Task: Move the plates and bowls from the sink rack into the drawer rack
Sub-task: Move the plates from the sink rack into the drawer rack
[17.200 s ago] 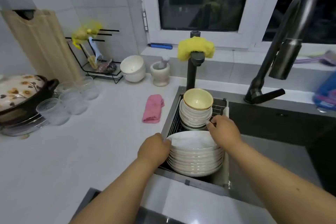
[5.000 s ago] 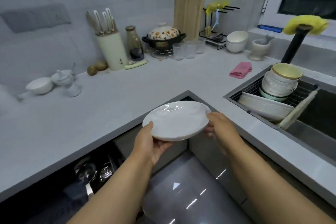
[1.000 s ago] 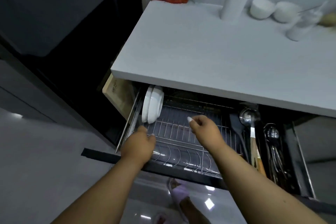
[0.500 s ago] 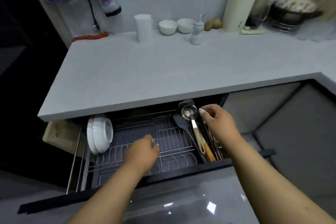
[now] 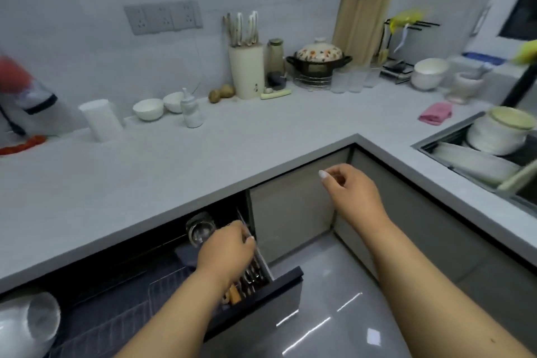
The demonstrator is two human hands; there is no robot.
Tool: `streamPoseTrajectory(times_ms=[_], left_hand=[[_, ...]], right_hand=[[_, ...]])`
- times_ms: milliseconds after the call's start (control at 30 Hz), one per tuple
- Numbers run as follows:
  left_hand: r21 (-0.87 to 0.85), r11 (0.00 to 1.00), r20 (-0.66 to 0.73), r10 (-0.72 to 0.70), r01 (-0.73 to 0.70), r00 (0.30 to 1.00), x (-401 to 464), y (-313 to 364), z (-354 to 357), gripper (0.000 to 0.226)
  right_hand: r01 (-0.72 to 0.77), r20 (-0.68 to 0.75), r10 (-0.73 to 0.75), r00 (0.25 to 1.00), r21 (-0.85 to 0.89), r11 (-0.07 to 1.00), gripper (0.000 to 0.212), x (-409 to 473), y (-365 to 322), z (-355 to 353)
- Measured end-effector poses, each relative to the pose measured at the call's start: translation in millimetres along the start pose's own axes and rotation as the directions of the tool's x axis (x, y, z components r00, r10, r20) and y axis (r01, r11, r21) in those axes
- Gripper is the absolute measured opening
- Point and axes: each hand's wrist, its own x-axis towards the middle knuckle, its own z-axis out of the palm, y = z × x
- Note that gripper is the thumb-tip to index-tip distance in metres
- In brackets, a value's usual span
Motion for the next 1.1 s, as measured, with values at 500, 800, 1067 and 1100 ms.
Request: streamPoseTrajectory(times_ms=[500, 800, 1067, 1100], left_hand=[[-0.015, 0.917, 0.175, 0.396, -0.399, 0.902, 89.1, 257.8, 126.7, 0.028], [-0.003, 0.825, 0.295, 0.541, -0.565, 0.788, 146.9, 342.3, 175.8, 0.054], [0.031, 0.776, 0.486, 0.539, -0.630, 0.688, 229.1, 391.7, 224.4, 0.078], [0.056, 0.761, 0.498, 0.540, -0.647, 0.678, 238.2, 397.3, 228.9, 0.080]], right_hand=[[-0.261, -0.287, 0.259, 0.922, 0.030, 0.965, 0.024, 55.0, 173.7, -188.6], [-0.420, -0.403, 0.407, 0.820, 0.058, 0.905, 0.023, 82.5, 239.9, -230.6], [-0.510, -0.434, 0.424, 0.795, -0.100, 0.854, 0.023, 177.8, 304.1, -240.4], [-0.510, -0.431, 0.411, 0.803, -0.141, 0.848, 0.027, 189.2, 310.7, -240.4]])
